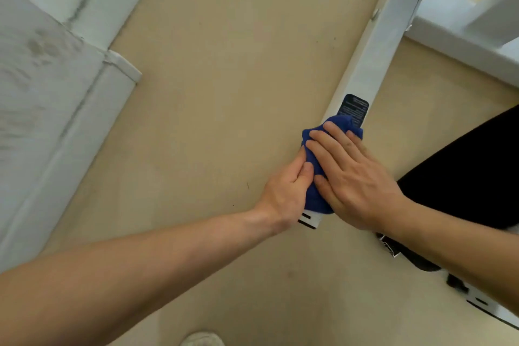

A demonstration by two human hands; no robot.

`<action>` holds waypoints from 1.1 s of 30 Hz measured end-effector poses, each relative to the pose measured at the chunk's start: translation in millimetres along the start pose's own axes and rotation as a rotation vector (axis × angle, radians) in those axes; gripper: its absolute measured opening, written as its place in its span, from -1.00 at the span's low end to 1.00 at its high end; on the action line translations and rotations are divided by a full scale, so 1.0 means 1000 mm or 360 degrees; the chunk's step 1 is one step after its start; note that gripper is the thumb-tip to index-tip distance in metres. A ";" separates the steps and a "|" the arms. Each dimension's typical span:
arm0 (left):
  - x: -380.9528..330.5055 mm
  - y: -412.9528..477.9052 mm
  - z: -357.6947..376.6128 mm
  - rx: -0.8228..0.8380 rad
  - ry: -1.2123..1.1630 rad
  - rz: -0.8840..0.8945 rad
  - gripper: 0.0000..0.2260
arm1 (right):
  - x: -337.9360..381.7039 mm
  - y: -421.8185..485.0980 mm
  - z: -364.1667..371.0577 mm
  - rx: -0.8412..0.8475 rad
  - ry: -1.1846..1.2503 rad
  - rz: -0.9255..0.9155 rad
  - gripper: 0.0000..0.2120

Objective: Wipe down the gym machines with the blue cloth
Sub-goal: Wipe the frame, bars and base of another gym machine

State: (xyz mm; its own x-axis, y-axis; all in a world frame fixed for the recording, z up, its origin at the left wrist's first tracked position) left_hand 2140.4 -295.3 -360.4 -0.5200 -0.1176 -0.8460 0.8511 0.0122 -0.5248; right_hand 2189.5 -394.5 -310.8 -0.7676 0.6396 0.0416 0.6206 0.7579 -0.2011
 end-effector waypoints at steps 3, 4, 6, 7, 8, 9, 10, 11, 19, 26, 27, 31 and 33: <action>-0.011 0.023 0.001 0.0034 -0.0037 -0.0057 -0.51 | -0.022 0.018 -0.004 -0.0025 -0.0040 0.0003 -0.43; -0.017 0.033 0.003 0.0062 -0.0066 -0.0089 -0.52 | -0.032 0.023 -0.006 -0.0028 -0.0025 0.0058 -0.42; -0.027 0.050 0.009 0.0113 -0.0071 -0.0113 -0.59 | -0.049 0.031 -0.007 -0.0027 -0.0013 0.0144 -0.39; -0.030 0.055 0.011 0.0122 -0.0054 -0.0099 -0.61 | -0.054 0.032 -0.006 -0.0035 -0.0010 0.0161 -0.38; -0.030 0.055 0.012 0.0127 -0.0038 -0.0078 -0.61 | -0.055 0.030 -0.005 -0.0055 0.0008 0.0180 -0.37; -0.029 0.050 0.011 0.0129 -0.0014 -0.0051 -0.60 | -0.054 0.026 -0.004 -0.0082 0.0043 0.0214 -0.37; -0.027 0.041 0.009 0.0125 0.0024 -0.0014 -0.59 | -0.049 0.020 -0.001 -0.0111 0.0088 0.0250 -0.37; -0.024 0.030 0.006 0.0116 0.0078 0.0020 -0.58 | -0.042 0.013 0.001 -0.0135 0.0133 0.0270 -0.37; -0.007 -0.055 -0.001 0.0063 0.0576 0.0244 -0.46 | 0.047 -0.048 0.025 -0.0229 0.0469 0.0399 -0.38; -0.027 -0.030 0.004 0.0281 0.1082 0.0573 -0.49 | 0.051 -0.050 0.044 -0.0423 0.1645 0.1089 -0.35; -0.031 -0.024 0.005 0.0316 0.1104 0.0592 -0.50 | 0.048 -0.047 0.045 -0.0457 0.1709 0.1131 -0.35; -0.052 0.014 0.008 0.0438 0.1211 0.0658 -0.49 | 0.009 -0.021 0.041 -0.0617 0.1838 0.1224 -0.35; -0.070 0.045 0.013 0.0465 0.1322 0.0714 -0.50 | -0.020 -0.004 0.034 -0.0723 0.1879 0.1229 -0.39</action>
State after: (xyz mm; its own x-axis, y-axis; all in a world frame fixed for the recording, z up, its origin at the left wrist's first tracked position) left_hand 2215.5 -299.9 -323.7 0.0653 0.5736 -0.8165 0.9079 -0.3737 -0.1899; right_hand 2197.0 -414.8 -343.7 0.2005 0.4565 0.8669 0.9715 0.0219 -0.2362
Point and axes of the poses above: each hand's wrist, its own y-axis towards the middle knuckle, its own z-axis out of the palm, x = y × z, the point moved 7 cm from there along y, towards the middle knuckle, and after that the axes turned 7 degrees about -y, right-handed, at the moved point
